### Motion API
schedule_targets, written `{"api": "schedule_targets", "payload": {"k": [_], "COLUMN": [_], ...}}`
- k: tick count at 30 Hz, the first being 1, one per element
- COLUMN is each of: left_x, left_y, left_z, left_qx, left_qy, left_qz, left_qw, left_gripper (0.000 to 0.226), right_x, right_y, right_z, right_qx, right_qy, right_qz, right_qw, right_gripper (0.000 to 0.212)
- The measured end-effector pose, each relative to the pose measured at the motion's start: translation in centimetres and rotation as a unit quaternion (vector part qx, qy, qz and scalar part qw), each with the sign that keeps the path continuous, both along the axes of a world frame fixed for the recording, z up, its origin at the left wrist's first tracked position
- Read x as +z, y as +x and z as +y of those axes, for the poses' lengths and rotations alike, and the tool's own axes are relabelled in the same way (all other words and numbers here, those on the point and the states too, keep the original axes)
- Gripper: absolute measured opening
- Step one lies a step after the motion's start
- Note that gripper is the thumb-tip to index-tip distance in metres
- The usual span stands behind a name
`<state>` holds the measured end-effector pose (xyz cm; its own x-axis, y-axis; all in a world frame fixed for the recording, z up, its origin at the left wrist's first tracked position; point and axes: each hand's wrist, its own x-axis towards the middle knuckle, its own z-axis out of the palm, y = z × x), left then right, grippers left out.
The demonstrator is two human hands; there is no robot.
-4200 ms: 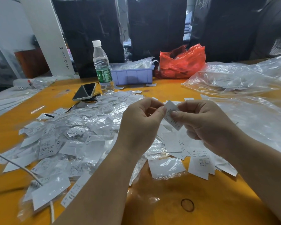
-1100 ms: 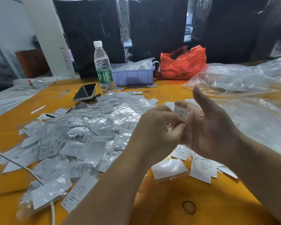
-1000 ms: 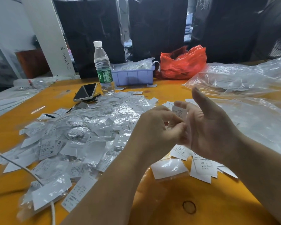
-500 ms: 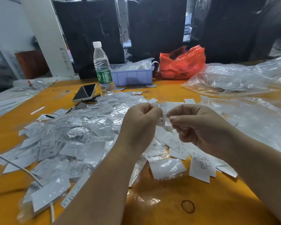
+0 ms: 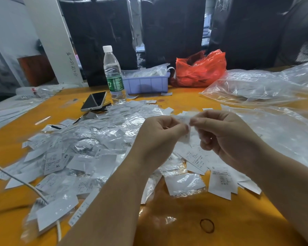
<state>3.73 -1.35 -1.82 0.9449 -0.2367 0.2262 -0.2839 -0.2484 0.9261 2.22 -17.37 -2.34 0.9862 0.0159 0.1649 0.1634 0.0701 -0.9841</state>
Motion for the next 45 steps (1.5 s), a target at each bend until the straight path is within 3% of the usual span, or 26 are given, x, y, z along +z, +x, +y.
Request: {"api": "schedule_targets", "payload": {"k": [4,13,17,23,29,32,35,40,45], "left_x": [-0.04,-0.16,-0.25,-0.02,0.16,0.38,0.35,0.35,0.23], "left_y": [-0.31,-0.03,0.05,0.17,0.26,0.38,0.29,0.08,-0.05], "left_z": [-0.23,-0.08,-0.1,0.03,-0.09,0.25,0.27,0.09,-0.06], "left_qx": [-0.044,-0.055,-0.045,0.006,0.037,0.05,0.055,0.032,0.017], "left_qy": [0.012,-0.049,-0.047,-0.173,-0.212,-0.244,-0.241,-0.238,-0.213], "left_qz": [0.021,0.034,0.023,0.075,0.092,0.064,0.033,0.021,0.009], "left_qw": [0.999,0.997,0.998,0.982,0.972,0.966,0.968,0.971,0.977], "left_gripper": [0.016,0.017,0.008,0.005,0.023,0.014,0.018,0.018,0.016], "right_x": [0.23,0.39,0.43,0.09,0.58,0.65,0.44,-0.1,-0.09], "right_y": [0.12,-0.28,-0.24,-0.08,0.0,-0.03,-0.08,-0.07,-0.25], "right_z": [-0.27,0.02,0.16,0.27,-0.3,-0.52,-0.33,-0.18,0.03], "right_qx": [-0.028,-0.025,0.001,0.042,0.01,0.039,0.083,0.069,0.063], "right_qy": [0.061,0.007,0.019,0.053,0.094,0.08,0.044,-0.059,-0.064], "right_qz": [-0.009,-0.011,0.011,0.055,0.013,0.003,0.006,-0.005,-0.021], "right_qw": [0.998,1.0,1.0,0.996,0.995,0.996,0.996,0.996,0.996], "right_gripper": [0.02,0.029,0.026,0.025,0.012,0.009,0.012,0.022,0.013]}}
